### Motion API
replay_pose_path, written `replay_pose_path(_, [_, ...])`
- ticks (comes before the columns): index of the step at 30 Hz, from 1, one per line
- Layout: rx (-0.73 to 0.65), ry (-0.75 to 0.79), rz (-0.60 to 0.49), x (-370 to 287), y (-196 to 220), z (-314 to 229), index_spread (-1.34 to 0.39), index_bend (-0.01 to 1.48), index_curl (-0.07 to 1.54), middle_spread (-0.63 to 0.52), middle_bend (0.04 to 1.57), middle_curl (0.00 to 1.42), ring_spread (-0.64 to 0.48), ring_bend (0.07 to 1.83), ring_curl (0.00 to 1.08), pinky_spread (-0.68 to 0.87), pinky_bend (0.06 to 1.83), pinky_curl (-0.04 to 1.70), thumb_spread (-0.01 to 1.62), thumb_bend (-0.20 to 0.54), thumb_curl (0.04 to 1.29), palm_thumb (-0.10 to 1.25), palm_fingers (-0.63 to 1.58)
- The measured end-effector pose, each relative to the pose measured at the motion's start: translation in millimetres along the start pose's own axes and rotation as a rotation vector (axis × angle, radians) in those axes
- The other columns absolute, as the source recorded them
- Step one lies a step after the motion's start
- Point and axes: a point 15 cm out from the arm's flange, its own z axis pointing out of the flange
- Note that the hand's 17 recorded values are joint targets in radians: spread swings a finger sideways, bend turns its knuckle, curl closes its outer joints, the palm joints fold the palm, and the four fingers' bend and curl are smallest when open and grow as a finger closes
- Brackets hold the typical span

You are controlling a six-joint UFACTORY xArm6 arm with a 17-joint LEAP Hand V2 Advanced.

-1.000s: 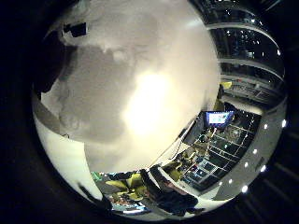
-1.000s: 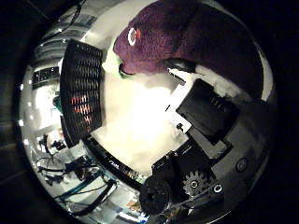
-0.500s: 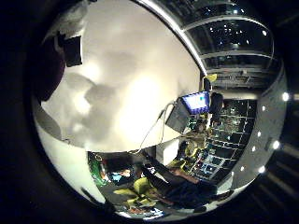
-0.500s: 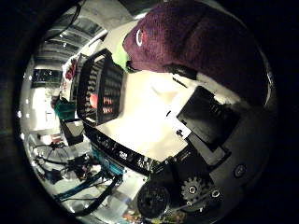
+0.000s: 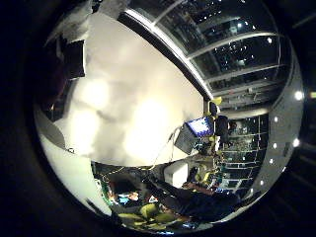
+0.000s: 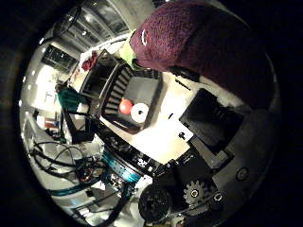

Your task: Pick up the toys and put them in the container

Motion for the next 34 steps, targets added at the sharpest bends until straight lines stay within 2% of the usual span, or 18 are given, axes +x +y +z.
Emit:
replay_pose_path(7, [0.044, -0.069, -0.107, -107, -41, 30, -0.41, 0.76, 1.01, -0.21, 1.17, 0.84, -0.28, 1.23, 0.71, -0.38, 1.03, 0.94, 1.06, -0.020, 0.43, 0.99, 1.02])
replay_pose_path(9, [0.043, -0.078, -0.123, -122, -46, 42, -0.41, 0.66, 0.98, -0.21, 1.14, 0.81, -0.29, 1.20, 0.68, -0.43, 0.95, 0.91, 1.05, -0.028, 0.42, 0.96, 0.93])
replay_pose_path(10, [0.036, -0.081, -0.131, -128, -48, 50, -0.43, 0.49, 0.92, -0.22, 1.04, 0.77, -0.31, 1.14, 0.65, -0.47, 0.92, 0.87, 1.05, -0.031, 0.41, 0.94, 0.66])
replay_pose_path(11, [0.023, -0.082, -0.139, -132, -48, 57, -0.45, 0.41, 0.88, -0.23, 0.93, 0.73, -0.29, 1.09, 0.66, -0.47, 0.93, 0.88, 1.05, -0.031, 0.40, 0.91, 0.41])
replay_pose_path(12, [0.012, -0.082, -0.144, -134, -48, 62, -0.48, 0.41, 0.84, -0.21, 0.77, 0.66, -0.24, 0.94, 0.60, -0.36, 0.85, 0.87, 1.04, -0.035, 0.40, 0.89, 0.08])
replay_pose_path(13, [-0.003, -0.082, -0.155, -136, -47, 69, -0.49, 0.43, 0.82, -0.19, 0.70, 0.64, -0.19, 0.88, 0.60, -0.30, 0.86, 0.89, 1.04, -0.034, 0.40, 0.88, -0.01])
replay_pose_path(14, [-0.017, -0.081, -0.163, -137, -46, 74, -0.53, 0.39, 0.72, -0.15, 0.56, 0.55, -0.06, 0.68, 0.48, -0.11, 0.82, 0.82, 1.03, -0.033, 0.39, 0.86, -0.08])
replay_pose_path(15, [-0.028, -0.078, -0.175, -137, -44, 79, -0.54, 0.34, 0.64, -0.10, 0.44, 0.48, 0.03, 0.58, 0.41, 0.05, 0.78, 0.78, 1.02, -0.032, 0.38, 0.84, -0.09])
replay_pose_path(17, [-0.051, -0.068, -0.185, -133, -41, 88, -0.54, 0.27, 0.55, -0.06, 0.31, 0.42, 0.13, 0.49, 0.35, 0.27, 0.72, 0.70, 1.01, -0.028, 0.37, 0.82, -0.05])
replay_pose_path(20, [-0.073, -0.057, -0.167, -119, -38, 94, -0.53, 0.17, 0.46, 0.00, 0.19, 0.36, 0.19, 0.42, 0.31, 0.43, 0.67, 0.61, 1.00, -0.028, 0.37, 0.80, -0.03])
replay_pose_path(24, [-0.078, -0.045, -0.141, -98, -34, 89, -0.52, 0.17, 0.39, 0.02, 0.17, 0.33, 0.22, 0.38, 0.29, 0.50, 0.63, 0.54, 0.99, -0.026, 0.37, 0.79, -0.01])
replay_pose_path(30, [-0.049, -0.036, -0.096, -72, -24, 53, -0.52, 0.20, 0.36, 0.03, 0.19, 0.31, 0.23, 0.33, 0.26, 0.51, 0.59, 0.46, 0.99, -0.023, 0.36, 0.79, 0.04])
replay_pose_path(34, [-0.165, -0.031, -0.064, -60, 17, 36, -0.51, 0.20, 0.36, 0.03, 0.18, 0.31, 0.22, 0.28, 0.25, 0.49, 0.51, 0.42, 0.99, -0.023, 0.36, 0.79, 0.05])
